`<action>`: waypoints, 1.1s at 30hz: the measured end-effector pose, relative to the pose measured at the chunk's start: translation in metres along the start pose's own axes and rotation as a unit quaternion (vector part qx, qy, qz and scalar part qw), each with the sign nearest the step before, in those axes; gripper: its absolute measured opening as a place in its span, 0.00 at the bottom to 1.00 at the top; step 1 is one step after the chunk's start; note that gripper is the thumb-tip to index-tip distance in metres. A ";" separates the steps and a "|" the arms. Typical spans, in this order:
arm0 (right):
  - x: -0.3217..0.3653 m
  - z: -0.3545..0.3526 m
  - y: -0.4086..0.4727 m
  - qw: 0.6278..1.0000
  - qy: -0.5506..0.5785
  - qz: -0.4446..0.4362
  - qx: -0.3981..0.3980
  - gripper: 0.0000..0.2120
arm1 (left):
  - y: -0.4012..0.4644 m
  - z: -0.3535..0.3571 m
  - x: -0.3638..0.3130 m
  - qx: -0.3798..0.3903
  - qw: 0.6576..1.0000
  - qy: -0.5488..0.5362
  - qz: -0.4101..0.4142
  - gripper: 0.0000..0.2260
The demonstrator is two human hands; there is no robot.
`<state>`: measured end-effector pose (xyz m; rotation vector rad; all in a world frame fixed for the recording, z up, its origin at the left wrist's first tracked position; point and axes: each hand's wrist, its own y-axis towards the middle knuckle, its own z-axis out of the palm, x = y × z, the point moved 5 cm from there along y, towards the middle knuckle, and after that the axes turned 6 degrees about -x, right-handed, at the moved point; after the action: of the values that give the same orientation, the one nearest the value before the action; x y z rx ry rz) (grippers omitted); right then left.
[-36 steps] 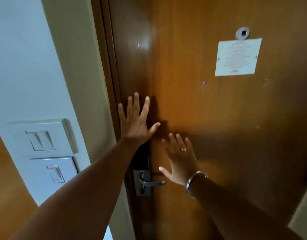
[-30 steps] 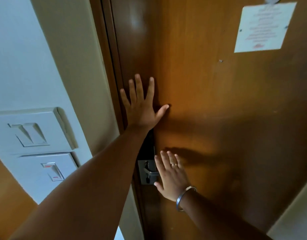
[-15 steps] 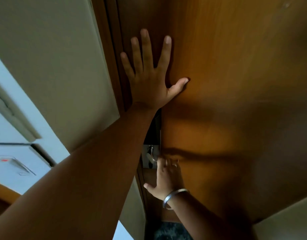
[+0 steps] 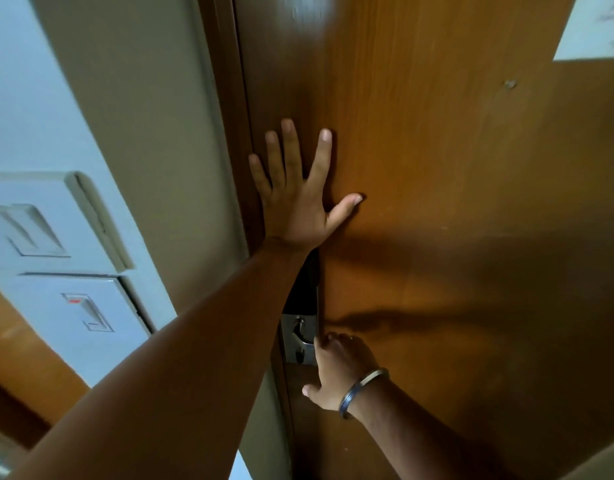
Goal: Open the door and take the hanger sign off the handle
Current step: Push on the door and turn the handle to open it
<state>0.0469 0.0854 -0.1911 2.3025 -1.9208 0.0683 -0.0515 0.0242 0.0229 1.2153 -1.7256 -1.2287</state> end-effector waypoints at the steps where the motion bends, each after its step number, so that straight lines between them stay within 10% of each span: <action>1: 0.002 -0.003 -0.005 1.000 -0.011 -0.010 0.008 0.31 | -0.002 -0.007 0.000 0.011 1.000 -0.002 -0.002 0.44; 19: 0.029 -0.004 -0.141 0.997 0.035 -0.004 -0.076 0.30 | -0.045 -0.136 -0.023 -0.003 1.000 0.017 0.008 0.39; 29: 0.090 -0.052 -0.249 0.925 0.108 0.133 -0.340 0.26 | -0.135 -0.240 0.030 -0.079 0.968 -0.184 0.153 0.36; 33: 0.144 -0.096 -0.286 0.877 0.026 0.132 -0.461 0.31 | -0.167 -0.237 0.059 0.029 0.949 -0.257 0.182 0.36</action>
<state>0.3589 0.0083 -0.1007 1.3820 -1.6733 -0.6120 0.1911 -0.1236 -0.0597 0.5829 -2.2509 -1.3411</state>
